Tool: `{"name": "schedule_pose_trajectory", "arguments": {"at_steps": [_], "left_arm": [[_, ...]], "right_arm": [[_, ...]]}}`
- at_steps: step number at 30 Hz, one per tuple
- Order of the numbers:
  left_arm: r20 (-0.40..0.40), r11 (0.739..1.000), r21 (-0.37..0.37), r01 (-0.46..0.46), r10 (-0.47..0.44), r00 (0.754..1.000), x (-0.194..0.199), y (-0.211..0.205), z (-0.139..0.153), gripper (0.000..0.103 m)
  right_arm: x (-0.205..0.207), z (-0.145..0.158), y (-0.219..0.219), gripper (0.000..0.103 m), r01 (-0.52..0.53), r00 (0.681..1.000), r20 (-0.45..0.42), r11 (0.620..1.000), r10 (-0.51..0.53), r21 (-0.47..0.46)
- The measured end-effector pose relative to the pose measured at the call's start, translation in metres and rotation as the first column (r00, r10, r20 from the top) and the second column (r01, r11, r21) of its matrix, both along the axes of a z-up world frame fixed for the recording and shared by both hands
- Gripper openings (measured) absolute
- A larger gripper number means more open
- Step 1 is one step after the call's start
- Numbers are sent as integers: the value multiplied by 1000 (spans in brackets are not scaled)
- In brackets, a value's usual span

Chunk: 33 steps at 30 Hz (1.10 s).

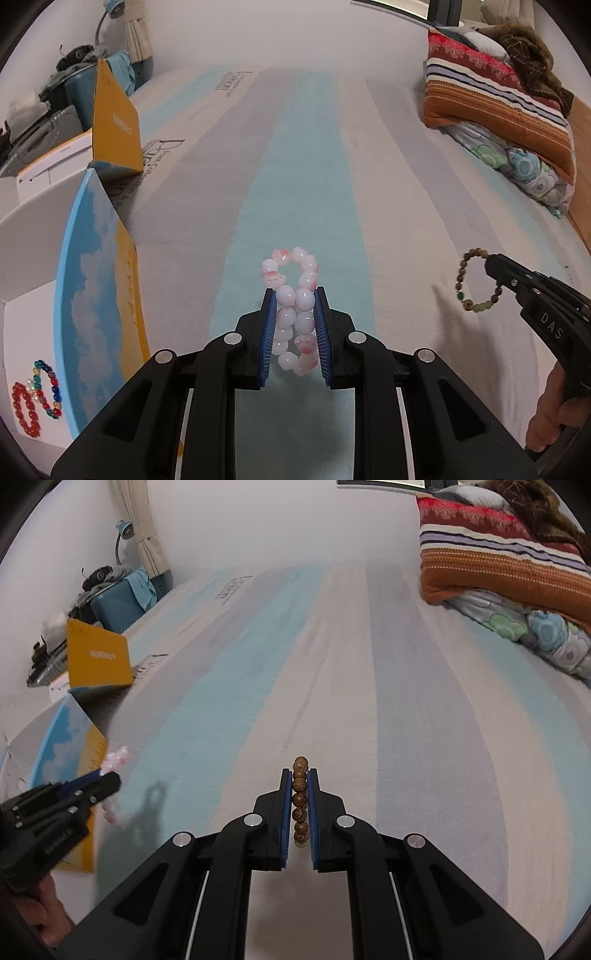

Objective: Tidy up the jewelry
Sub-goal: 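Carry the pink-white and brown bead bracelets over the open white box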

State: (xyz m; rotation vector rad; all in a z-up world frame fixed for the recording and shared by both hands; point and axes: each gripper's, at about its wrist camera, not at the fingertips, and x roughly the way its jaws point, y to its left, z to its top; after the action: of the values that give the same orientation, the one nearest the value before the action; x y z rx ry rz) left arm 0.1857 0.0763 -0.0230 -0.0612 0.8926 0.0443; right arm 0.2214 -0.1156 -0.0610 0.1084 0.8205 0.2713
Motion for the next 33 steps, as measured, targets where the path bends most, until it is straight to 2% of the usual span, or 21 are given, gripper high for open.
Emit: {"name": "schedule_pose_trajectory", "arguments": {"at_steps": [11, 23, 33], "left_arm": [[17, 1000, 2, 3, -3, 1000, -17, 8, 32, 20], [49, 1000, 23, -13, 12, 999, -47, 20, 57, 20], [87, 998, 27, -50, 47, 995, -77, 49, 85, 20]], "right_arm": [[-22, 35, 27, 7, 2, 1000, 16, 1000, -1, -8], [-49, 53, 62, 7, -17, 1000, 24, 1000, 17, -10], [-70, 79, 109, 7, -66, 996, 53, 998, 66, -9]]}}
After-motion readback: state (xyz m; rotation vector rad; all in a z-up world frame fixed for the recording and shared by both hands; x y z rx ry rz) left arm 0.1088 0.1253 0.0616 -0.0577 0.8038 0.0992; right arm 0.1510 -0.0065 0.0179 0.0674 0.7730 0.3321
